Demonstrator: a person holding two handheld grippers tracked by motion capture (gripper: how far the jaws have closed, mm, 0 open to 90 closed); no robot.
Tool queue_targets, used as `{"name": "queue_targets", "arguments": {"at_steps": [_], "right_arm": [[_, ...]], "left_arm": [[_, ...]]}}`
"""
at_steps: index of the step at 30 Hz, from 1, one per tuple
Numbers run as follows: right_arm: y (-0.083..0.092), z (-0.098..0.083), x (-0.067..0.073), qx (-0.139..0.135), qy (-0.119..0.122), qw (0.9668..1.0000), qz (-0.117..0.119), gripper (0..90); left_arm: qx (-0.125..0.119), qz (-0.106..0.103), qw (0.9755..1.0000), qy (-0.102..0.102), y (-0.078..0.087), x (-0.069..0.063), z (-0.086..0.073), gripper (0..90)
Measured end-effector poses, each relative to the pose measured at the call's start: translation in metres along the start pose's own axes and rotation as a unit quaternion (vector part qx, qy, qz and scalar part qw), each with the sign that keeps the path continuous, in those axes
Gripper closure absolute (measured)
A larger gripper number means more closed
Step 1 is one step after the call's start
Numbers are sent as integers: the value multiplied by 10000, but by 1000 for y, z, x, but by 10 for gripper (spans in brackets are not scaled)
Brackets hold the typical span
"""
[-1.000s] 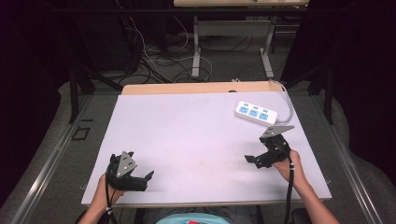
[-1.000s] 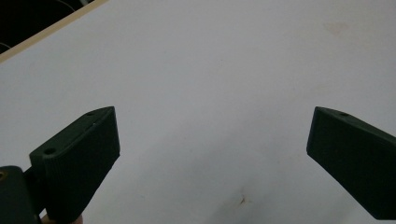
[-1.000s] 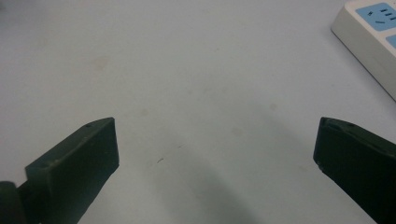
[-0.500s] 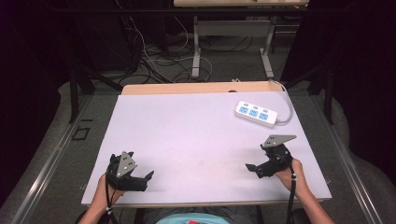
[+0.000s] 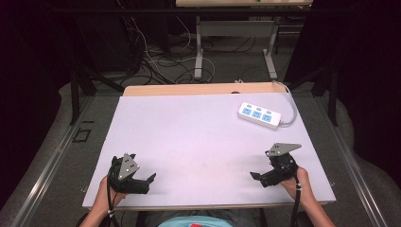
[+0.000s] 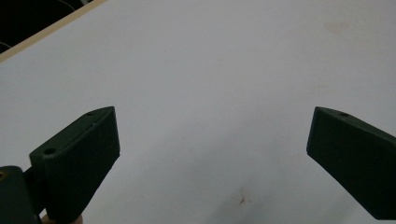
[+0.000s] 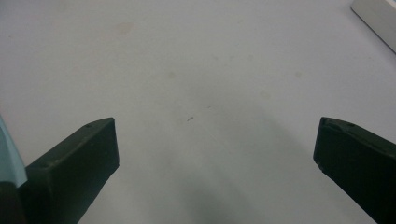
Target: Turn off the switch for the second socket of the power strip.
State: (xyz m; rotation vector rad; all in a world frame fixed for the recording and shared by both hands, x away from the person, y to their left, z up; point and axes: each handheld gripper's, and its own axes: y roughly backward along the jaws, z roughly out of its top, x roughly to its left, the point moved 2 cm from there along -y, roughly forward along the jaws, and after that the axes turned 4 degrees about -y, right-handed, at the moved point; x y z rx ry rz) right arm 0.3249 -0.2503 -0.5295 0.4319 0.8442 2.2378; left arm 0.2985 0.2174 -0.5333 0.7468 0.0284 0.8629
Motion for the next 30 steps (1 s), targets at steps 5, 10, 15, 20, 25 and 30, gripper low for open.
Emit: {"name": "queue_targets", "arguments": {"at_steps": [5, 10, 15, 20, 25, 30], "right_arm": [[1, -4, 2, 82, 58, 10000, -4, 0], [2, -8, 4, 44, 52, 10000, -44, 0], [3, -11, 4, 10, 63, 9999, -78, 0], [4, -14, 6, 42, 51, 9999, -95, 0], [5, -15, 6, 98, 101, 9998, -108, 0], [4, -15, 7, 88, 136, 9998, -110, 0]], "left_arm": [[-16, -7, 10000, 43, -1, -1, 0, 23], [12, -47, 10000, 26, 0, -1, 0, 23], [3, -31, 10000, 47, 0, -1, 0, 23], [-17, 7, 10000, 32, -1, -1, 0, 23], [27, -33, 10000, -2, -1, -1, 0, 23], [38, -39, 10000, 21, -1, -1, 0, 23]]}}
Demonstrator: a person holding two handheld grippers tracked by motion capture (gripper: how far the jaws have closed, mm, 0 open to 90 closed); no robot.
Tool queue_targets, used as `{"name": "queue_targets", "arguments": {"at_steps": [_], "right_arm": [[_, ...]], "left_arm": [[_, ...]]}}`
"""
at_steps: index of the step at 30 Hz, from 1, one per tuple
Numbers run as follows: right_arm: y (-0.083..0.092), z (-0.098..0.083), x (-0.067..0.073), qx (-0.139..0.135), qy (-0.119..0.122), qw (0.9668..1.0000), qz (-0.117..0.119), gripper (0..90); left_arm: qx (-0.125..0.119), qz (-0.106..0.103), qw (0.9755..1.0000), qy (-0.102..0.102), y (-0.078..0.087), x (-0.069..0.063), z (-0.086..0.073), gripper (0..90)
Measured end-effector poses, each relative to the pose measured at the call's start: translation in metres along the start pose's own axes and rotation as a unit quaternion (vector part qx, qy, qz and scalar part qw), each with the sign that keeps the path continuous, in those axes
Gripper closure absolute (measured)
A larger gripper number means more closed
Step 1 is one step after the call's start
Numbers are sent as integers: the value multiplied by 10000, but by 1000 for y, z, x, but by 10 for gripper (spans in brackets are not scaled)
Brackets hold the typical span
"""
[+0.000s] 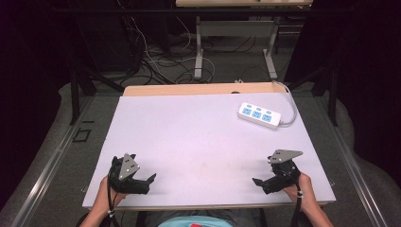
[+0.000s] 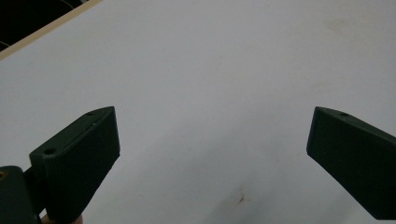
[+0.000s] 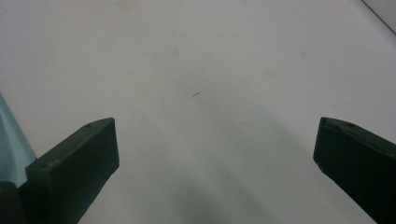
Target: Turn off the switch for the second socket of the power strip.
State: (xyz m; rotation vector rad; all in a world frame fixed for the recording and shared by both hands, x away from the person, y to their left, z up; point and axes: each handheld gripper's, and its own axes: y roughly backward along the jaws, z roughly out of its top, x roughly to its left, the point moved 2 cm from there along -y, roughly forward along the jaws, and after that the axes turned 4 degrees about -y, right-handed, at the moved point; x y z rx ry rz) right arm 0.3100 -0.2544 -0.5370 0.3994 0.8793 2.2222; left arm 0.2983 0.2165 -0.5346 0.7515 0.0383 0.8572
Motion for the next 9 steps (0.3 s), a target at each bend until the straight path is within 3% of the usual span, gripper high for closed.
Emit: {"name": "queue_targets", "arguments": {"at_steps": [6, 9], "right_arm": [[0, 0, 0, -16, 8, 10000, 3, 0], [1, 0, 0, -42, 9, 10000, -22, 0]], "left_arm": [[33, 17, 10000, -84, 0, 1, 1, 23], [-15, 22, 10000, -13, -1, 0, 0, 23]]}}
